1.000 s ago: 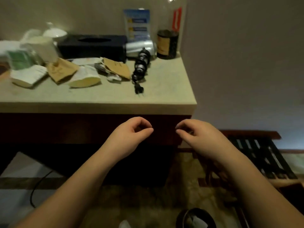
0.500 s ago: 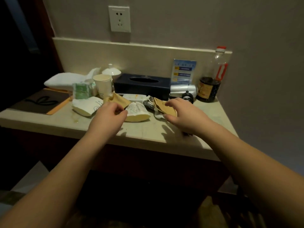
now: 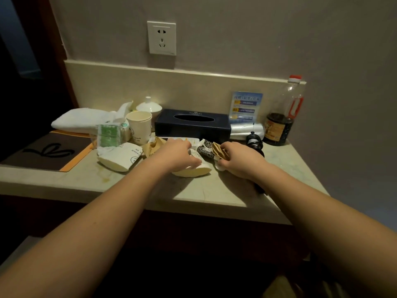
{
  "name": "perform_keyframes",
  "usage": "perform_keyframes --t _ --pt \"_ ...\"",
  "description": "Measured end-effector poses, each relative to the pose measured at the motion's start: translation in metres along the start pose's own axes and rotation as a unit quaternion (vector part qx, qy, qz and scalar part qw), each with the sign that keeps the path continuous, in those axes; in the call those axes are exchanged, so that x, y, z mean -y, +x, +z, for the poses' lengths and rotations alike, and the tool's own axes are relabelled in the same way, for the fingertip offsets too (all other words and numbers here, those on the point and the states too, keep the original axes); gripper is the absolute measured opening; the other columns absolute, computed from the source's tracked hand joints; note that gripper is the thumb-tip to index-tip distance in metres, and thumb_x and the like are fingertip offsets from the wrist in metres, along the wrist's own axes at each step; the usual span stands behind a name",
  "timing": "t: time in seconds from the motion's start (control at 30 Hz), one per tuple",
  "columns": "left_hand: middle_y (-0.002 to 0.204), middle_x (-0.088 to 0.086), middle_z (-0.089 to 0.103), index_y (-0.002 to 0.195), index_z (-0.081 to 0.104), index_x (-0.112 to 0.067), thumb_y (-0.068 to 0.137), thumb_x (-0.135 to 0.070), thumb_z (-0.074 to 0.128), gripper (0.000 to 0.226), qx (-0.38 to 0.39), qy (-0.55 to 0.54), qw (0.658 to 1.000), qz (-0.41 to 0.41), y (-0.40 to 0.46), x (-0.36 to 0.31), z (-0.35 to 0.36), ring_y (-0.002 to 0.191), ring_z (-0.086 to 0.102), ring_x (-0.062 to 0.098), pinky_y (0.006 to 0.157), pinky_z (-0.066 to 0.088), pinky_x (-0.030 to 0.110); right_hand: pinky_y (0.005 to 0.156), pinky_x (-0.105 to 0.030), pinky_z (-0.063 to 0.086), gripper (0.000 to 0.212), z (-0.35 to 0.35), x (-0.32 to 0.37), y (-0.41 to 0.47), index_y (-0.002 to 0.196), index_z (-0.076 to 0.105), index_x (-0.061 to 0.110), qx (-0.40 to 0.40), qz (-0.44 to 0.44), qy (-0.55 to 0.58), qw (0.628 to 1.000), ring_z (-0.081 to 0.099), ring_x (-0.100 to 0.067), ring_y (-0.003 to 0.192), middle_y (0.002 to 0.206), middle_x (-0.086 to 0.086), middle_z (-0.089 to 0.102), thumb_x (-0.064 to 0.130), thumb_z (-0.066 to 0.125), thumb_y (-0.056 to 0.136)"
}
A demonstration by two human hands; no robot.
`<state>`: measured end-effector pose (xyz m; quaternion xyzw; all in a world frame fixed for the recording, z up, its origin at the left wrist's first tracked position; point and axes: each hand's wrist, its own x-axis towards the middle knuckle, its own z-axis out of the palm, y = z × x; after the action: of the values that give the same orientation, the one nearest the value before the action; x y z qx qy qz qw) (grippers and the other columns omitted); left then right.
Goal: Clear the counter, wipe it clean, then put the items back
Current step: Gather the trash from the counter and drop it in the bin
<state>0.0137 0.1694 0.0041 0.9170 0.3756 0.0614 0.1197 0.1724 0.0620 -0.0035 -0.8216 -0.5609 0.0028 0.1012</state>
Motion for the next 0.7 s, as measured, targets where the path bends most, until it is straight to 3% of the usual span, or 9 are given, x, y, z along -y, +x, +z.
perform_keyframes --t 0.3,0.4,0.53,0.7 --pt "0.130 0.008 0.054 0.128 0.057 -0.015 0.082 -0.060 0.063 0.065 0.065 0.063 0.996 0.013 0.012 0.004 -0.005 0.125 0.039 0.027 0.097 0.041 0.037 0.074 -0.035 0.052 0.035 0.001 0.002 0.003 0.117 0.056 0.028 -0.033 0.030 -0.001 0.999 0.057 -0.015 0.089 0.103 0.006 0.061 0.032 0.060 0.083" --pt "0.131 0.008 0.051 0.130 0.055 -0.017 0.081 -0.057 0.067 0.064 0.045 0.055 0.997 0.017 0.014 0.003 -0.007 0.124 0.037 0.027 0.096 0.040 0.038 0.064 -0.033 0.048 0.019 -0.005 -0.001 0.004 0.102 0.059 0.022 -0.079 0.043 0.019 0.996 0.059 -0.018 0.082 0.092 0.002 0.064 0.026 0.052 0.086" --pt "0.134 0.007 0.046 0.135 0.050 -0.019 0.080 -0.050 0.071 0.066 0.004 0.037 0.999 0.023 0.012 0.000 -0.009 0.124 0.037 0.027 0.100 0.040 0.041 0.056 -0.032 0.046 0.012 -0.022 -0.005 -0.001 0.090 0.058 0.018 -0.142 0.055 0.060 0.987 0.058 -0.018 0.073 0.079 0.001 0.061 0.026 0.050 0.088" --pt "0.129 0.005 0.048 0.126 0.050 -0.021 0.079 -0.047 0.074 0.059 0.013 -0.005 1.000 0.028 0.009 -0.001 -0.011 0.120 0.041 0.025 0.099 0.041 0.040 0.071 -0.040 0.056 0.022 -0.041 -0.008 -0.012 0.109 0.059 0.018 -0.172 0.062 0.139 0.973 0.061 -0.018 0.081 0.095 0.000 0.064 0.026 0.050 0.091"
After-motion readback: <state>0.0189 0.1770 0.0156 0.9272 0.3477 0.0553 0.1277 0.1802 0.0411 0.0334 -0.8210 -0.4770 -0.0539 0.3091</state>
